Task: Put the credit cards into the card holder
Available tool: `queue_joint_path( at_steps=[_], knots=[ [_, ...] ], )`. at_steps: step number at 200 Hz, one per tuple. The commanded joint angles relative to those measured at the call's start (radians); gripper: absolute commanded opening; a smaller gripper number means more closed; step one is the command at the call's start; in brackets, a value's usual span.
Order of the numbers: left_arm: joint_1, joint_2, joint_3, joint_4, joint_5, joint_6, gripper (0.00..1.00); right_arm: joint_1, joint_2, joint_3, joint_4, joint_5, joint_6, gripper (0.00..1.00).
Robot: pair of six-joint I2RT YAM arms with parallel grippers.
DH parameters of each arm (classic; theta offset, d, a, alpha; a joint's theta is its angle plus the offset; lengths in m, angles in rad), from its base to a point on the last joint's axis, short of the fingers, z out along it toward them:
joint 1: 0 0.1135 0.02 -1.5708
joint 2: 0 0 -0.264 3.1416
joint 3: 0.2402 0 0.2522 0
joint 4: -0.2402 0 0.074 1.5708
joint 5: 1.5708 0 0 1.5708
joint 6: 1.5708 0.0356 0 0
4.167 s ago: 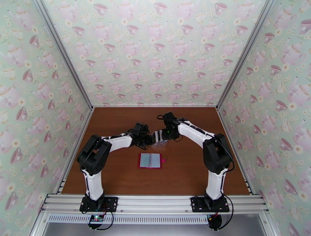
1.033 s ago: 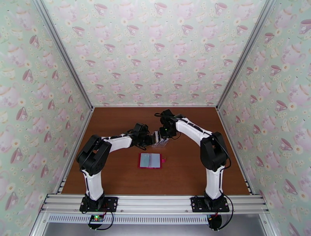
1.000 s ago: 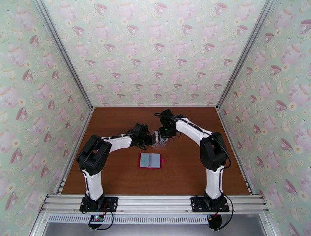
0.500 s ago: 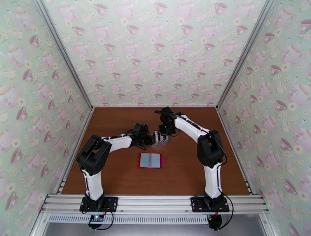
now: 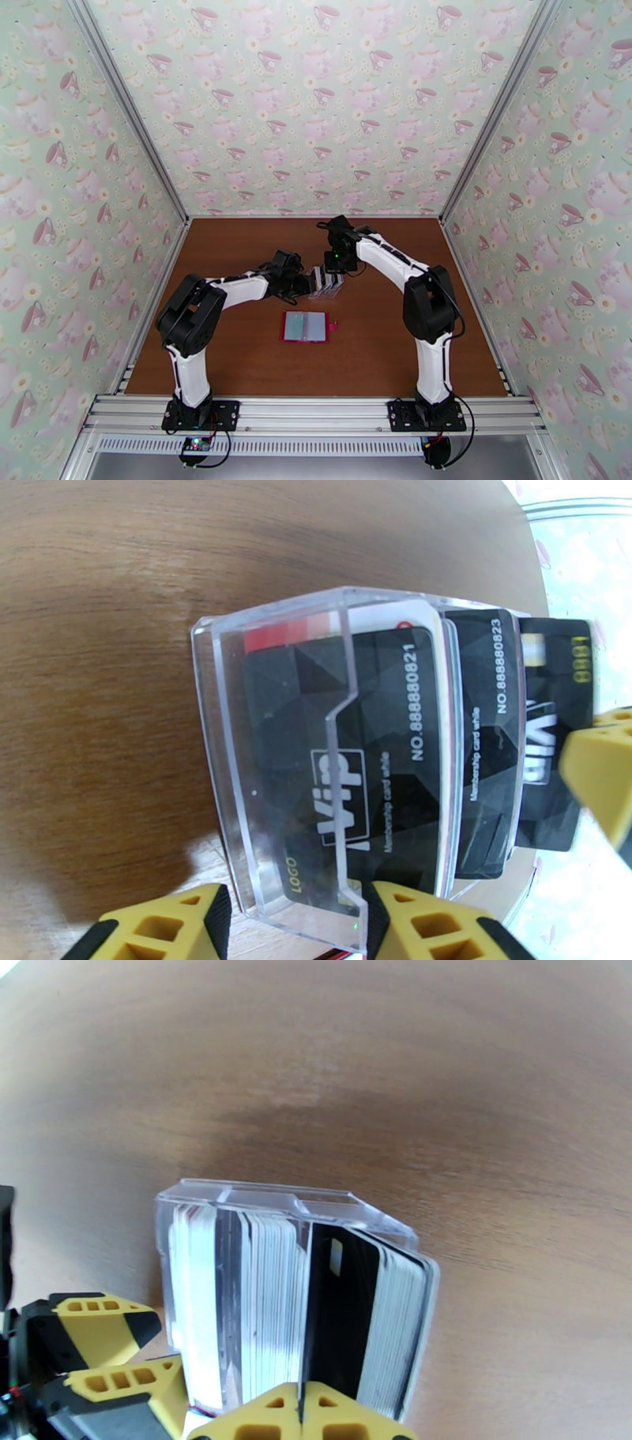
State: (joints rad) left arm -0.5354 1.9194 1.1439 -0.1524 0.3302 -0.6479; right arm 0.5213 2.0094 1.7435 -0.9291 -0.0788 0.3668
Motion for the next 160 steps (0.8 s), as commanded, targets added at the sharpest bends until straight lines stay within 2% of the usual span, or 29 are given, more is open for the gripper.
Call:
queue_joint_path(
  at_steps=[1,57,91,137,160],
  knots=[
    [0.000,0.020,0.038,-0.087,-0.006,0.016,0.51,-0.002,-0.090,-0.012,0.020,0.026,0.030,0.00],
    [0.000,-0.025,0.104,-0.164,-0.021,0.052,0.51,0.000,-0.231,-0.124,0.057,0.019,0.055,0.00],
    [0.000,-0.097,0.091,-0.213,-0.058,0.078,0.52,-0.001,-0.354,-0.264,0.137,-0.047,0.072,0.00],
    [0.000,-0.226,0.005,-0.286,-0.109,0.134,0.52,0.006,-0.574,-0.561,0.407,-0.219,0.180,0.00],
    [-0.004,-0.293,-0.065,-0.311,-0.124,0.156,0.52,0.032,-0.628,-0.694,0.561,-0.297,0.255,0.00]
  ],
)
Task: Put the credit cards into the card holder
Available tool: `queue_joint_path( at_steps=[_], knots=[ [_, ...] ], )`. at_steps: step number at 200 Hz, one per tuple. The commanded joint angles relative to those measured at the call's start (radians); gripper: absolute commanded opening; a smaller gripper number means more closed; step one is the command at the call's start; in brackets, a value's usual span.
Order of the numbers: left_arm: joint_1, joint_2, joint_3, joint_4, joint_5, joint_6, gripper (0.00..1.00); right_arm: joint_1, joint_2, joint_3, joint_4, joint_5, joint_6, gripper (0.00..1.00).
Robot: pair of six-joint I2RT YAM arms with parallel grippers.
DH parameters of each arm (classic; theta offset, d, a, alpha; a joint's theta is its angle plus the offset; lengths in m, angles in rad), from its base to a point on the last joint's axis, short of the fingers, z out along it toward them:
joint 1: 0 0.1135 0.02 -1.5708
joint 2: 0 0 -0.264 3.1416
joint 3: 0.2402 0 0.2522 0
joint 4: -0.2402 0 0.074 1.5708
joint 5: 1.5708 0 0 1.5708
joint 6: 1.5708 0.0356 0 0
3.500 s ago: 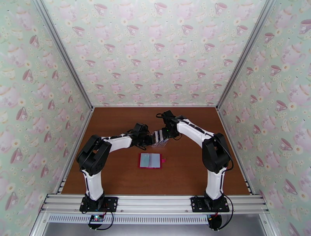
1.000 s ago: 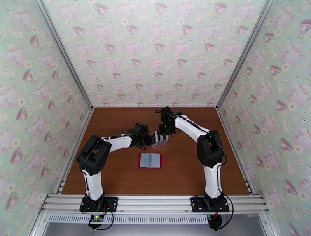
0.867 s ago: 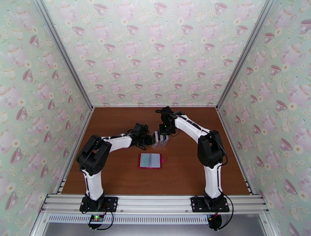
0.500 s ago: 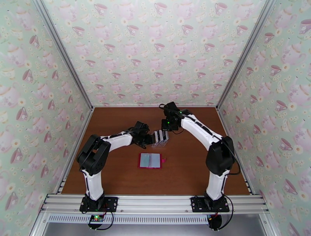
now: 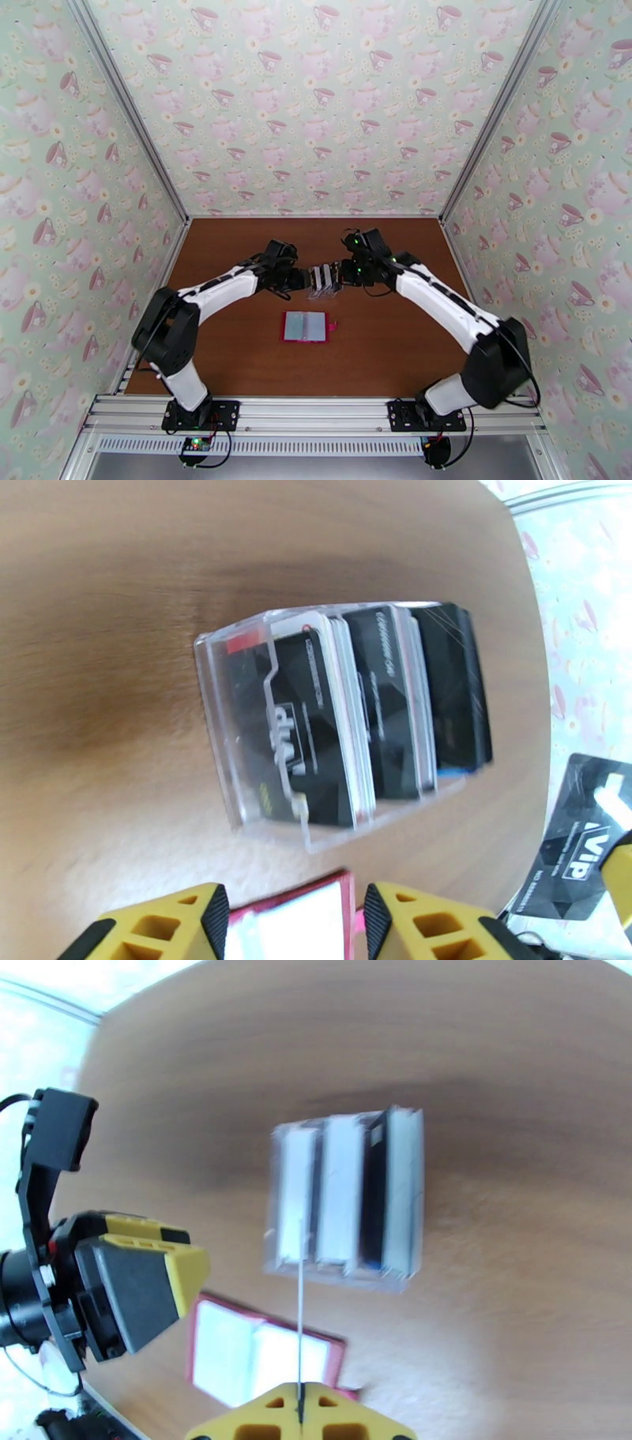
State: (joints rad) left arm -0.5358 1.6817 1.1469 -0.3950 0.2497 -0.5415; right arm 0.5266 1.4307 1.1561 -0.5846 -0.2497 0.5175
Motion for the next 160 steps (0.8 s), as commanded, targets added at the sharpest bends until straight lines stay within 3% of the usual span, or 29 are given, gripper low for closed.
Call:
queue_joint_path(
  at_steps=[1,103,160],
  knots=[
    [-0.004,-0.059,-0.070,-0.070,-0.043,0.050,0.52,0.028,-0.051,-0.111,0.222,-0.129,0.105,0.00],
    [-0.060,-0.188,-0.338,-0.045,-0.072,0.034,0.49,0.159,-0.009,-0.515,0.811,-0.186,0.368,0.00],
    [-0.062,-0.194,-0.425,-0.001,-0.070,0.013,0.48,0.179,0.075,-0.613,0.973,-0.174,0.431,0.00]
  ],
)
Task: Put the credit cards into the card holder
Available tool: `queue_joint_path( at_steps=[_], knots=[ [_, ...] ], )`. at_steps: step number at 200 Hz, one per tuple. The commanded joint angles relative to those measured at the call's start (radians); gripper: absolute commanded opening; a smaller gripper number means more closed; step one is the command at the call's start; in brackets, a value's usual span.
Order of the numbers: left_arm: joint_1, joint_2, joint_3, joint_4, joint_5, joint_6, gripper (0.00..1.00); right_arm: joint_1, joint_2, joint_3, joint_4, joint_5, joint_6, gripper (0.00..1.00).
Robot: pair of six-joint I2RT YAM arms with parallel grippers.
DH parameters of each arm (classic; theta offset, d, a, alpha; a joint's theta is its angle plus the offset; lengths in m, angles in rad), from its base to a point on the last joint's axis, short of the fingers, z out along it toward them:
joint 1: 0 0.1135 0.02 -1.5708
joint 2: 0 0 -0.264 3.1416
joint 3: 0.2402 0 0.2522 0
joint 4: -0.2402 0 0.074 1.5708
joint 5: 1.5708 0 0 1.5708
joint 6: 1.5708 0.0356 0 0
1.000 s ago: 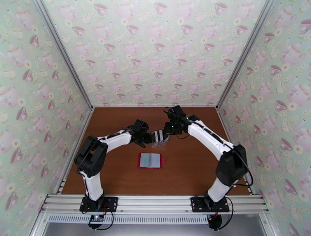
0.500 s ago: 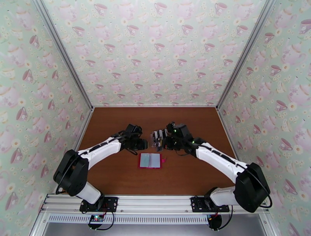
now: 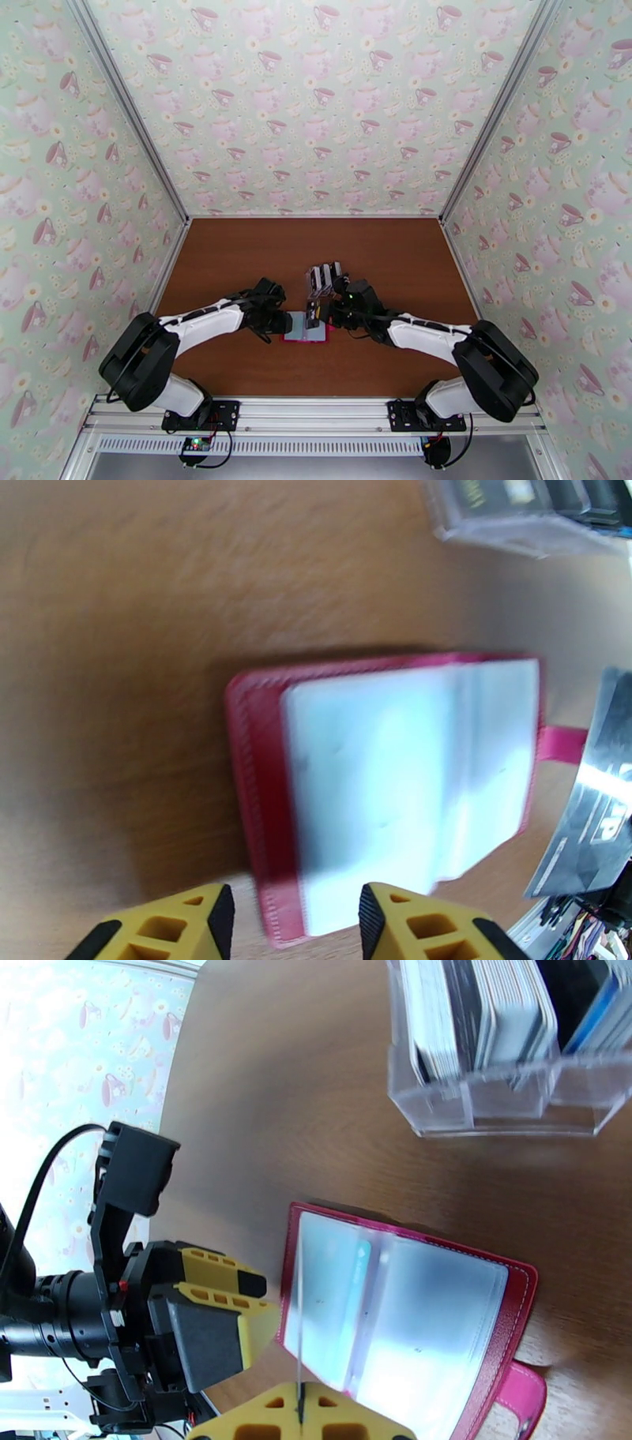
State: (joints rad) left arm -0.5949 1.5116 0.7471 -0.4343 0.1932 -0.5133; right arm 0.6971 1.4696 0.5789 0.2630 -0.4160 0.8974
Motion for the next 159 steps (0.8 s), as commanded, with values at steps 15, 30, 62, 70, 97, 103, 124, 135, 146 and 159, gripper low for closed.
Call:
queue_joint_path(
  at_steps=[15,30,62,70,97,103,124,135,146,159],
  knots=[
    [-0.004,-0.025,-0.038,0.048,-0.008,-0.024,0.48,0.008,0.059,-0.054,0.163,-0.009,0.065,0.00],
    [-0.007,-0.027,-0.050,0.054,-0.002,-0.031,0.47,0.010,0.080,-0.065,0.198,-0.009,0.076,0.00],
    [-0.013,-0.033,-0.073,0.057,-0.001,-0.042,0.44,0.015,0.130,-0.079,0.267,-0.015,0.095,0.00],
    [-0.014,-0.033,-0.076,0.060,-0.001,-0.044,0.43,0.017,0.140,-0.080,0.277,-0.015,0.099,0.00],
    [-0.018,-0.037,-0.096,0.065,0.001,-0.055,0.41,0.020,0.169,-0.082,0.313,-0.020,0.109,0.00],
    [-0.017,-0.038,-0.100,0.066,0.002,-0.058,0.41,0.021,0.174,-0.081,0.315,-0.021,0.110,0.00],
    [-0.020,-0.041,-0.110,0.073,0.003,-0.066,0.38,0.021,0.186,-0.082,0.321,-0.021,0.110,0.00],
    [-0.021,-0.042,-0.115,0.076,0.004,-0.071,0.37,0.022,0.193,-0.084,0.327,-0.021,0.109,0.00],
    [-0.022,-0.043,-0.120,0.080,0.003,-0.074,0.36,0.021,0.199,-0.087,0.329,-0.020,0.110,0.00],
    [-0.023,-0.044,-0.124,0.080,0.004,-0.077,0.35,0.022,0.200,-0.094,0.336,-0.017,0.112,0.00]
  ],
)
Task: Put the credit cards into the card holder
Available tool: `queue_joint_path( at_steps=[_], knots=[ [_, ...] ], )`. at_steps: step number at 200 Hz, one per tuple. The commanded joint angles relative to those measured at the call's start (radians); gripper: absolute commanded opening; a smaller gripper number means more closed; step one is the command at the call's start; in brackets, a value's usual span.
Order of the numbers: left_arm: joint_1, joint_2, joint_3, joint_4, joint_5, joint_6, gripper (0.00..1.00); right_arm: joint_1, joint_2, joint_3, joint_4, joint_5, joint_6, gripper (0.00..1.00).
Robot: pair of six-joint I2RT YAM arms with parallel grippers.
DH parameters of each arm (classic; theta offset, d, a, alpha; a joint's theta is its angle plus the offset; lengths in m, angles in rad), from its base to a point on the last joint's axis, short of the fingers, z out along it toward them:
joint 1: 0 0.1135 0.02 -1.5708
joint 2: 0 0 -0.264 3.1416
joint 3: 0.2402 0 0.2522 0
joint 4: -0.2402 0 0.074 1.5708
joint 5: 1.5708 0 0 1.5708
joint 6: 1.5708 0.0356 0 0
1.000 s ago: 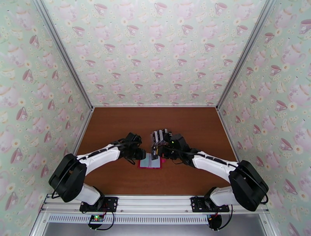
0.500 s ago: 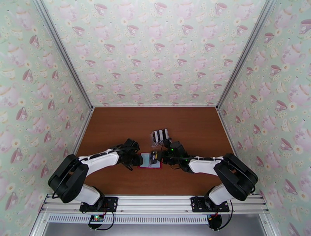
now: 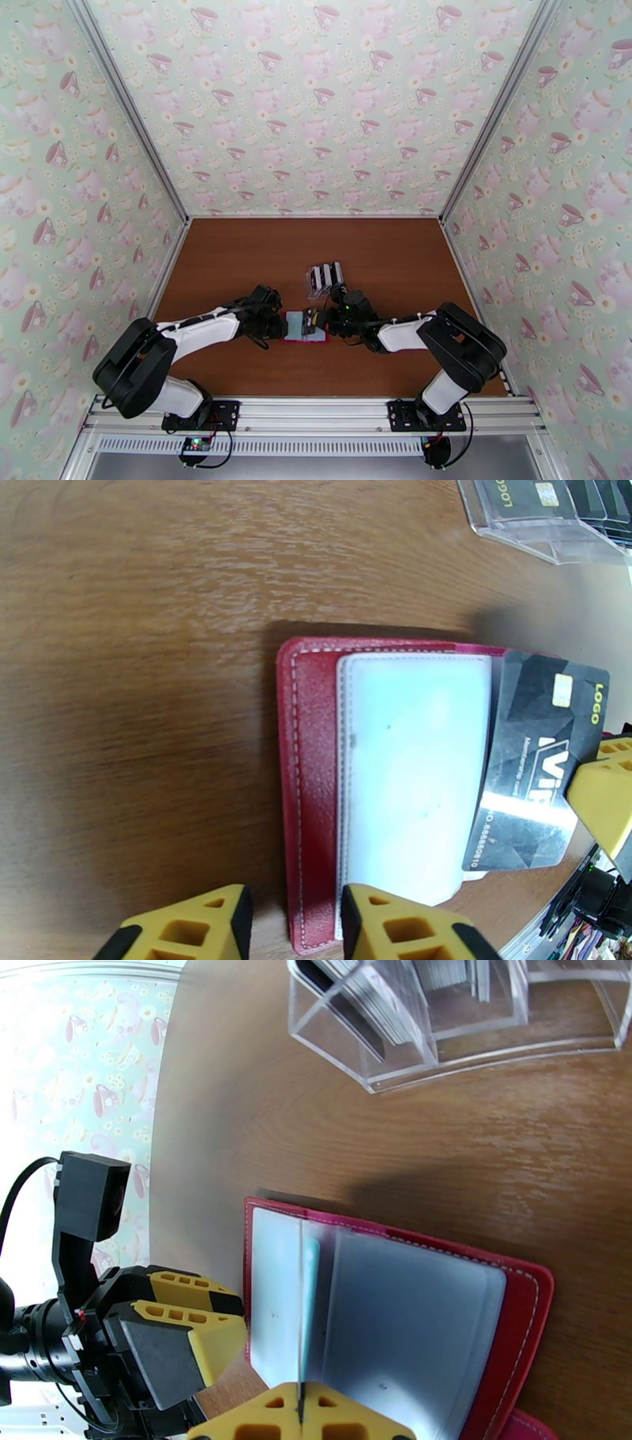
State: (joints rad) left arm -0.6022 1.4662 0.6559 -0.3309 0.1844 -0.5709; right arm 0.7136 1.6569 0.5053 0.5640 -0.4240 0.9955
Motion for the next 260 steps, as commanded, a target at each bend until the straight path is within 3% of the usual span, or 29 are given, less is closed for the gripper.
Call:
queue_joint_path(
  at_steps=[1,116,260],
  knots=[
    [-0.016,0.002,-0.033,-0.023,0.013,-0.020,0.35,0.006,0.013,-0.020,0.035,-0.009,0.014,0.00],
    [-0.037,-0.004,-0.070,0.014,0.011,-0.065,0.26,0.023,0.056,-0.029,0.090,-0.018,0.039,0.00],
    [-0.053,-0.040,-0.122,0.043,-0.002,-0.110,0.25,0.067,0.076,-0.050,0.133,0.048,0.087,0.00]
  ],
)
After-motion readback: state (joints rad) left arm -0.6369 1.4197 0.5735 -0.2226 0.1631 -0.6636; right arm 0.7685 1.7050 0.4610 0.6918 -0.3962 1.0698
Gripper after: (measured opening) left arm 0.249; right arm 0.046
